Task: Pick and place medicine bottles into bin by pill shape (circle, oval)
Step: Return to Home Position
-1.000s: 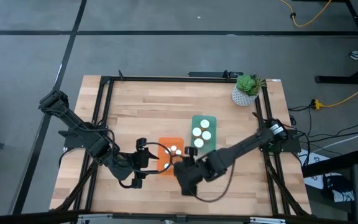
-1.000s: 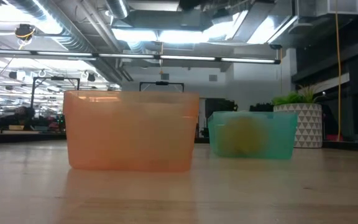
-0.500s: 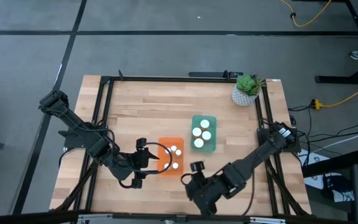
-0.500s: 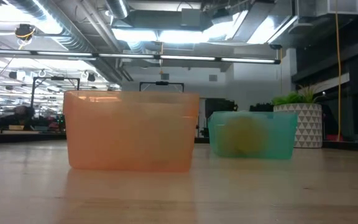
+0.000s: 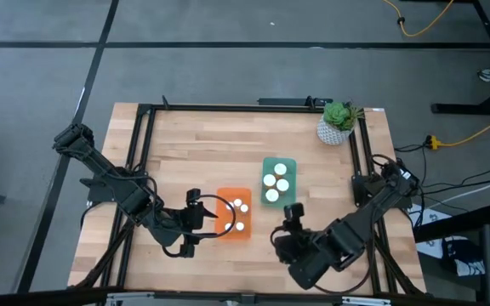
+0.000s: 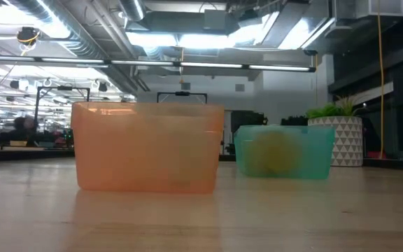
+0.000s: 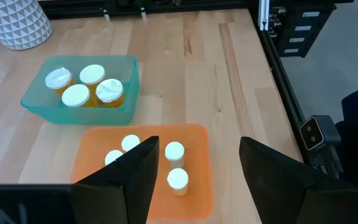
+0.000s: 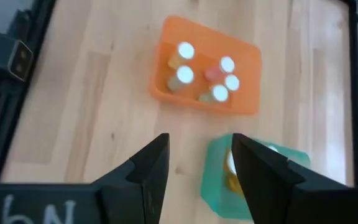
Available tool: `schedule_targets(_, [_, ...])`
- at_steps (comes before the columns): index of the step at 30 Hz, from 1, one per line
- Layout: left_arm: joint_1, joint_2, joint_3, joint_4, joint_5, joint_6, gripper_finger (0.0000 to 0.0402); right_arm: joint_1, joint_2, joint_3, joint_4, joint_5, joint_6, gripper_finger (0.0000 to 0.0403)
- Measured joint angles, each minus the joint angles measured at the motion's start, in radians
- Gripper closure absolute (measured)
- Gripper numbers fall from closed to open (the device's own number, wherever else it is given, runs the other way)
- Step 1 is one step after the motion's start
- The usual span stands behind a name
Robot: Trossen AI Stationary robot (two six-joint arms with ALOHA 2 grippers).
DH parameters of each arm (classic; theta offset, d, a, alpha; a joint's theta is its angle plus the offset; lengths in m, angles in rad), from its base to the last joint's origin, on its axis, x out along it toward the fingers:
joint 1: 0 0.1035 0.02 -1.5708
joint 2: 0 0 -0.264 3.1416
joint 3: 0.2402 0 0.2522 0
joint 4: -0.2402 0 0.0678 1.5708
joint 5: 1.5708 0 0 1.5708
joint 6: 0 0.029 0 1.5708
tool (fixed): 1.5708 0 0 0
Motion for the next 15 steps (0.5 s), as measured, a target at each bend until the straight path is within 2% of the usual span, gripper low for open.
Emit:
schedule_targets(4, [0.0, 0.0, 0.0, 0.0, 0.0, 0.0, 0.0185, 0.0, -0.016, 0.0, -0.05, 0.013, 0.016, 0.0226])
schedule_targets(8, [0.0, 0.0, 0.0, 0.0, 0.0, 0.0, 0.0185, 0.001, -0.036, -0.07, -0.05, 0.094, 0.014, 0.0226])
schedule_targets(12, [0.0, 0.0, 0.0, 0.0, 0.0, 0.0, 0.0185, 0.001, -0.103, -0.285, -0.019, 0.053, 0.026, 0.0226])
schedule_targets(15, [0.0, 0.0, 0.0, 0.0, 0.0, 0.0, 0.0185, 0.001, -0.212, -0.474, 0.091, -0.064, 0.072, 0.0226])
